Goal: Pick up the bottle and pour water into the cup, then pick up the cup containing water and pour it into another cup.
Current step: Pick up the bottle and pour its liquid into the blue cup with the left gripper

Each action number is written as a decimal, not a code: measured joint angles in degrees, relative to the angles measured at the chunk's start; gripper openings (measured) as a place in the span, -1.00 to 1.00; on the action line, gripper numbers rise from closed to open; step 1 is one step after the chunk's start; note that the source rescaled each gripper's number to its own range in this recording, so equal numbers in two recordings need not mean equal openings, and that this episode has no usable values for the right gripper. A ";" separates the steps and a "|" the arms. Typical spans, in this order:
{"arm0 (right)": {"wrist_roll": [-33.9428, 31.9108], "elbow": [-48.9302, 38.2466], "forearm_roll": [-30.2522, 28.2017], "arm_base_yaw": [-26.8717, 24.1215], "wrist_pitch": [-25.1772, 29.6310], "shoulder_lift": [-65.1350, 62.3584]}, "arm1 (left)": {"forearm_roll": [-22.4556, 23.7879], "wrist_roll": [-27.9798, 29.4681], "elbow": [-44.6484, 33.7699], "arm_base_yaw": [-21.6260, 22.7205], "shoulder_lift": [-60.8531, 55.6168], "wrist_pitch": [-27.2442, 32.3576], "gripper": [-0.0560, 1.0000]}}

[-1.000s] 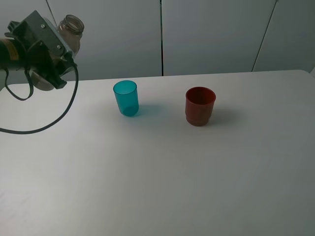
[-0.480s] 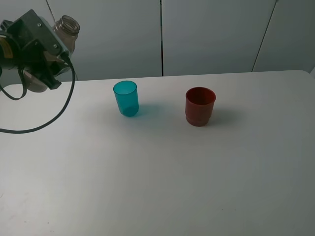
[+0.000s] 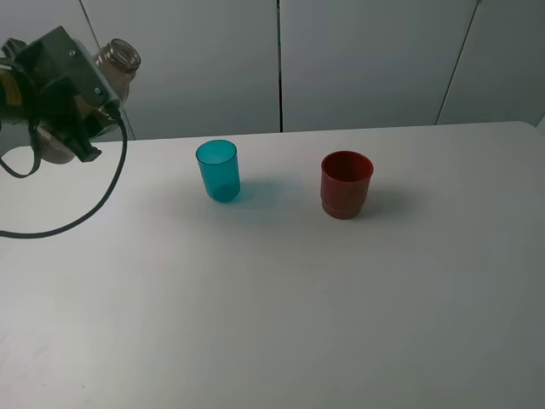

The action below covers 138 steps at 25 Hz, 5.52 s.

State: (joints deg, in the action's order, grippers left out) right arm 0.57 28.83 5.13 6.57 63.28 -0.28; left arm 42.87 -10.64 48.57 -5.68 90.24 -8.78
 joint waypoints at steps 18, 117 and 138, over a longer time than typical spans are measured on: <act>0.00 0.00 0.00 0.00 0.00 0.00 | 8.73 -3.01 3.33 -4.16 9.61 3.15 -0.88; 0.00 0.00 0.00 0.00 0.00 0.00 | 31.55 -14.97 22.49 -8.08 21.92 12.45 -0.88; 0.00 0.00 0.00 0.00 0.00 0.00 | 35.63 -15.49 24.60 -8.08 21.92 12.29 -0.88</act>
State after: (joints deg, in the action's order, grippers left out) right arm 0.57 28.83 5.13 6.57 63.28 -0.28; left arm 78.50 -26.13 73.17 -13.76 112.16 3.52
